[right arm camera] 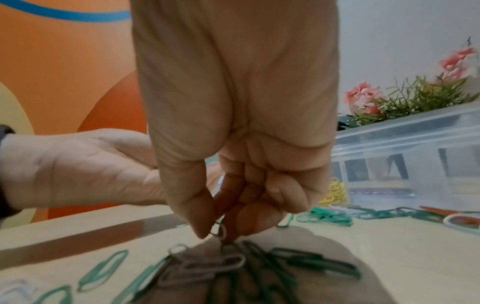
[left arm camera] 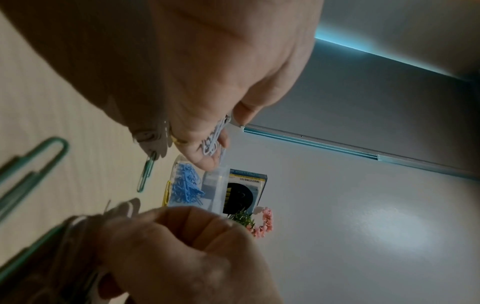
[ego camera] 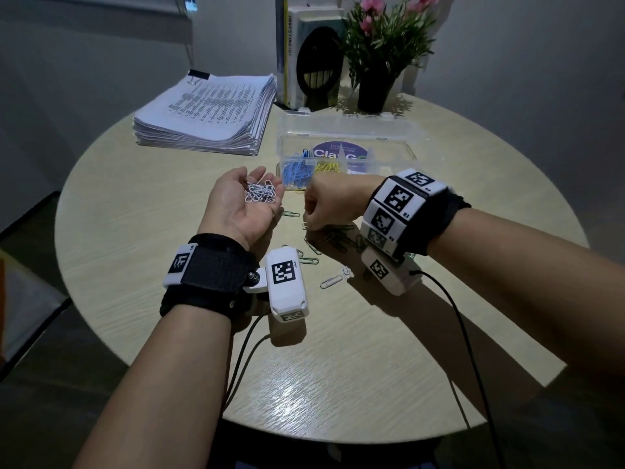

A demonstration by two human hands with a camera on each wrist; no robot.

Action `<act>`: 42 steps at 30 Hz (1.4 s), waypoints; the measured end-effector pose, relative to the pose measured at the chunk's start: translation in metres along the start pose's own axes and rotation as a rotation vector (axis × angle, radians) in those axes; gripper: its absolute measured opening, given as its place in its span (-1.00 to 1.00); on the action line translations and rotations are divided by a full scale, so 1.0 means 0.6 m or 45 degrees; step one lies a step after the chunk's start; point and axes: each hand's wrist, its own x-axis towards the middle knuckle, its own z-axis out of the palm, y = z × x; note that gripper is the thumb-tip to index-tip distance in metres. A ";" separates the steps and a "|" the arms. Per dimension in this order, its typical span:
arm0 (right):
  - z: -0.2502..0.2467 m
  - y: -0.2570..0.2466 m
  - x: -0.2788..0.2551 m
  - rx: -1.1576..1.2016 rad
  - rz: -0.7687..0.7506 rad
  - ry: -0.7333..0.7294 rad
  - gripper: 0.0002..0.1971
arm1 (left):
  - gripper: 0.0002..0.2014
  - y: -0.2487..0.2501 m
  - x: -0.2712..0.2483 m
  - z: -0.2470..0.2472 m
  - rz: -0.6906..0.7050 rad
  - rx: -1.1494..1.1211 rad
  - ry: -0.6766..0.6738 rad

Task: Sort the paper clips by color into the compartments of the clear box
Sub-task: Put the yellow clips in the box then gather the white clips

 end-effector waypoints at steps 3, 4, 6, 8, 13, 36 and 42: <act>-0.005 0.007 -0.008 -0.015 -0.070 -0.055 -0.84 | -0.69 -0.005 -0.001 -0.007 -0.012 -0.013 -0.006; -0.006 0.008 -0.011 -0.044 -0.091 -0.083 -0.81 | -0.69 -0.006 -0.002 -0.008 -0.018 -0.013 -0.011; -0.009 0.008 -0.016 -0.082 -0.111 -0.133 -0.75 | -0.68 -0.008 -0.004 -0.008 -0.026 -0.010 -0.023; -0.013 0.008 -0.021 -0.090 -0.123 -0.188 -0.68 | -0.68 -0.009 -0.005 -0.008 -0.025 -0.017 -0.031; -0.002 0.007 -0.025 -0.150 -0.202 -0.102 -0.69 | -0.67 -0.010 -0.009 -0.005 -0.060 -0.050 -0.057; -0.057 -0.026 -0.004 0.315 -0.184 0.300 -0.77 | -0.66 -0.022 -0.009 0.001 -0.143 -0.004 -0.136; -0.060 -0.013 -0.013 0.308 -0.122 0.348 -0.80 | -0.65 -0.019 -0.013 0.000 -0.154 -0.092 -0.123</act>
